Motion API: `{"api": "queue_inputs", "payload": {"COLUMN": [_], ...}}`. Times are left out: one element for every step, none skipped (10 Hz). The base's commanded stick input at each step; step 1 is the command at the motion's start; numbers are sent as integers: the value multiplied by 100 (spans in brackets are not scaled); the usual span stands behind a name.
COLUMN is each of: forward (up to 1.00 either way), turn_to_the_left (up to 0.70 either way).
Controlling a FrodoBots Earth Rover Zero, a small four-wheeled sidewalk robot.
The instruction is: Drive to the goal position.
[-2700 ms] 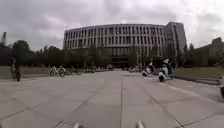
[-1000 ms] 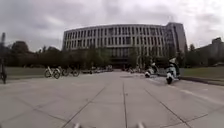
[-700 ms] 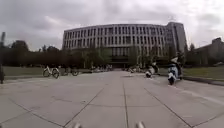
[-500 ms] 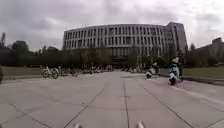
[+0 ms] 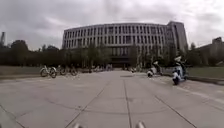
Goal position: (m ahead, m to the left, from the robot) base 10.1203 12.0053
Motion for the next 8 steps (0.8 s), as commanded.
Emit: {"api": "queue_inputs", "payload": {"forward": [45, 45, 45, 45, 45, 45, 45, 45], "turn_to_the_left": [0, 0, 0, 0, 0, 0, 0, 0]}}
